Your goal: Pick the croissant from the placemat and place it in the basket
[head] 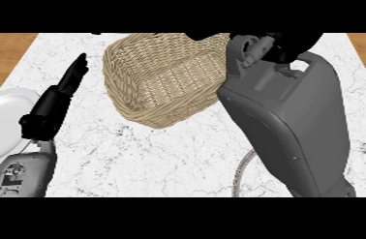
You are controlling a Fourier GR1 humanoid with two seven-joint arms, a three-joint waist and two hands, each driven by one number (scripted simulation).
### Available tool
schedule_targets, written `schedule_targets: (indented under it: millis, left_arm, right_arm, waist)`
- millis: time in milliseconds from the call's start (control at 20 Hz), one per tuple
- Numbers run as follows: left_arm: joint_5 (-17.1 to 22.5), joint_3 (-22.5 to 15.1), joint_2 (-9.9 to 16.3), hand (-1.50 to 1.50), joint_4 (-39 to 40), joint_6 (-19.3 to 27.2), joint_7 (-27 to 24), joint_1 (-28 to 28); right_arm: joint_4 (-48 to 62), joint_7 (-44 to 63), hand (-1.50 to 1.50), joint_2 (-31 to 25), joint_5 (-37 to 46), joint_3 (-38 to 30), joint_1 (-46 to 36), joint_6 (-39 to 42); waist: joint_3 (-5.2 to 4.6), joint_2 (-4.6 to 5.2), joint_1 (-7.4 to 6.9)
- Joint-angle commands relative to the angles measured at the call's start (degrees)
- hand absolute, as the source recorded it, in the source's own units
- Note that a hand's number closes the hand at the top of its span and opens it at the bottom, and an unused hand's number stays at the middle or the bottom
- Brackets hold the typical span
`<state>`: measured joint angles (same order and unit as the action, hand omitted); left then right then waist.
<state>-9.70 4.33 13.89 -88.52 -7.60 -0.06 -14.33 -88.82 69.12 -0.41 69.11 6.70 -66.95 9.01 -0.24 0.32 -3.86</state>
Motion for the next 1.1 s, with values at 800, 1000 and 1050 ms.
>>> schedule_targets:
  millis: [800,1000,1050]
  left_arm:
    - [-0.07,0.34,-0.05,0.00,0.44,-0.08,1.48,-0.91]
    - [-0.57,0.94,-0.55,0.00,0.04,1.53,1.45,-1.68]
    - [0.07,1.51,0.68,0.00,0.42,-0.01,0.41,0.75]
  right_arm:
    - [38.48,15.06,1.50,0.38,-10.35,-5.77,-16.47,3.79]
    - [43.58,11.64,1.50,0.38,-13.99,-6.47,-17.90,5.81]
    - [43.00,13.39,-1.50,0.38,-15.64,-7.33,-18.62,5.69]
  waist:
    - [0.06,-0.55,1.32]
    - [0.12,-0.40,1.77]
    - [0.11,-0.59,1.64]
